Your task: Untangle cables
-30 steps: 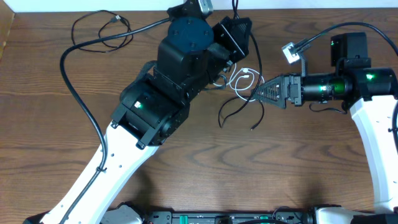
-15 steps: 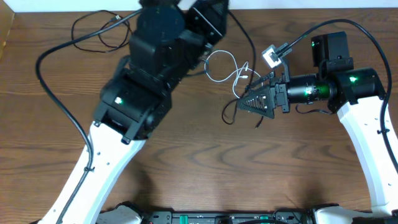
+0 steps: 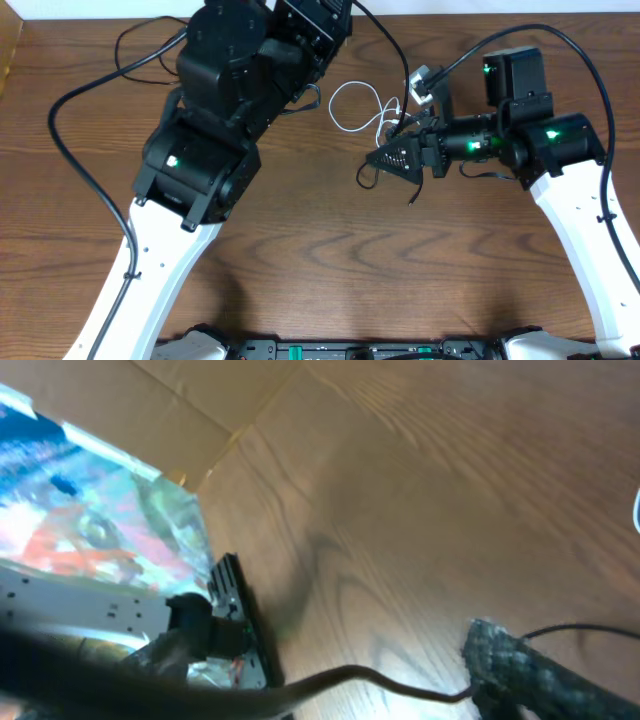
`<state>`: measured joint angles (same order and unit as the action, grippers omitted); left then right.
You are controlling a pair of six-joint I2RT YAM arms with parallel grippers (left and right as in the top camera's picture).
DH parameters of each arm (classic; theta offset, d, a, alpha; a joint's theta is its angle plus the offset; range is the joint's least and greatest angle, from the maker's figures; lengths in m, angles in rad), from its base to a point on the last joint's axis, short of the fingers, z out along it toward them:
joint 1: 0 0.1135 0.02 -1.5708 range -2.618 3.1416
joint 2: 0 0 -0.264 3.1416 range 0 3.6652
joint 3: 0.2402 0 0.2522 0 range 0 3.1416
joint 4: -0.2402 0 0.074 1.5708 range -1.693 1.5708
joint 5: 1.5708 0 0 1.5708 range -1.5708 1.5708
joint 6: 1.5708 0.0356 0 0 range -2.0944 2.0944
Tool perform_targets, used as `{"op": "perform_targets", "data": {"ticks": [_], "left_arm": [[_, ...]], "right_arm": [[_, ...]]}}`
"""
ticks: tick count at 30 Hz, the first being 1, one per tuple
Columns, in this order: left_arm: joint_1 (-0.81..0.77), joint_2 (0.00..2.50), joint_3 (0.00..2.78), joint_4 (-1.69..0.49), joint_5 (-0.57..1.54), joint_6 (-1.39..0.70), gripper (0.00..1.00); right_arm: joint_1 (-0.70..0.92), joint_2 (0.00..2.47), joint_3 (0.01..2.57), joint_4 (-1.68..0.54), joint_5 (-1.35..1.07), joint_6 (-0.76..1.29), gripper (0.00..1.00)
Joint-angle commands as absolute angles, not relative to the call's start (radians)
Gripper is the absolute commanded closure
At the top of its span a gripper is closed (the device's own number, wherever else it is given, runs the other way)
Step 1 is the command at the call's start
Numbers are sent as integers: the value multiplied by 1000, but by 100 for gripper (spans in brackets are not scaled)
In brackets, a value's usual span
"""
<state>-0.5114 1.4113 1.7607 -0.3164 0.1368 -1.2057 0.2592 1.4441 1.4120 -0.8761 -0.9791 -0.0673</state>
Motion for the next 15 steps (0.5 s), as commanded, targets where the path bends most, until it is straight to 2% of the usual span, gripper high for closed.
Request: {"op": "perform_targets", "data": {"ticks": [1,2,5,13,15], "left_arm": [[-509,1366,1766,-304,138,-1224,93],[-507,1362,1766,-305,139,-1225,92],[-497,1353,1766,-306,138,-1220,92],[-483,1351,1766,-311,139,-1222,93],[-483,1350,1766,-311,139,-1223,93]], "right_arm": [[285,1427,1411,-864,-911,-11,34],[292,1427,1411,-870,-885,-7,43],[307,1427,1411,-880,-846,11,59],[310,1427,1411,-873,-848,47,90],[310,1427,1411,-863,-848,59,91]]}}
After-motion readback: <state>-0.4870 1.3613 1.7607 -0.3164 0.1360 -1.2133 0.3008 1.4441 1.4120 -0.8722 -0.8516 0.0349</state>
